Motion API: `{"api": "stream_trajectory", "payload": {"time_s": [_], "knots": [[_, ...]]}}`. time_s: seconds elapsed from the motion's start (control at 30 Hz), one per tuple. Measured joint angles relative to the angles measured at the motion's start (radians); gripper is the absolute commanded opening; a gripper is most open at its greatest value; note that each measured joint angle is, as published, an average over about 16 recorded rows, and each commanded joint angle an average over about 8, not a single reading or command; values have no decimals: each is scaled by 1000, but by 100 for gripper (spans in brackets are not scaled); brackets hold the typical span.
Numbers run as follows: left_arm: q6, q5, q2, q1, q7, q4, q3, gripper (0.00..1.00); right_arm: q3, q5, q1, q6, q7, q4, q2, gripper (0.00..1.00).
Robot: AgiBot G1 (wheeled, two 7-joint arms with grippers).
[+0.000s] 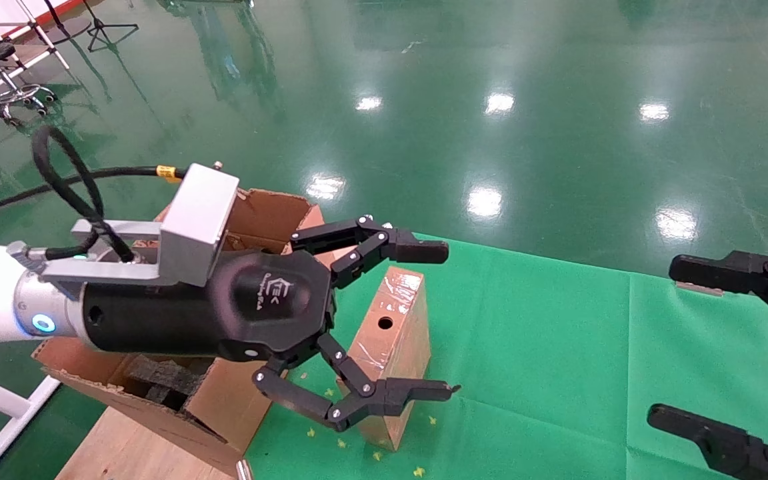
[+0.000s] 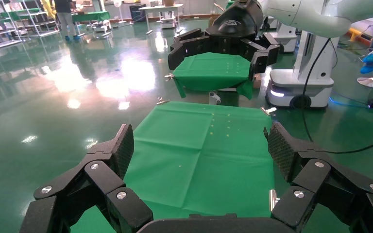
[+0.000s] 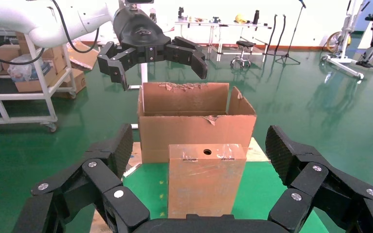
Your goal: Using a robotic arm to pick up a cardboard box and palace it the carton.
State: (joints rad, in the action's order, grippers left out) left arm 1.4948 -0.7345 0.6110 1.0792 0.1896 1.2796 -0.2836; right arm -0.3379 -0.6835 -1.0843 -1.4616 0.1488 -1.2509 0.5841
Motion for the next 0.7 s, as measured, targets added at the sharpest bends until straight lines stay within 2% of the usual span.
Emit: {"api": "stream_trajectory", "payload": {"time_s": [0.57,0.63,0.7], "knots": [[0,0,0,0,0,0,0,100,0,0,0,0,0,0,0,100],[0,-1,-1,0,0,0,0,100,0,0,0,0,0,0,0,86],[-1,-6,-3,1,1,2,-2,100,0,0,0,0,0,0,0,61]]}}
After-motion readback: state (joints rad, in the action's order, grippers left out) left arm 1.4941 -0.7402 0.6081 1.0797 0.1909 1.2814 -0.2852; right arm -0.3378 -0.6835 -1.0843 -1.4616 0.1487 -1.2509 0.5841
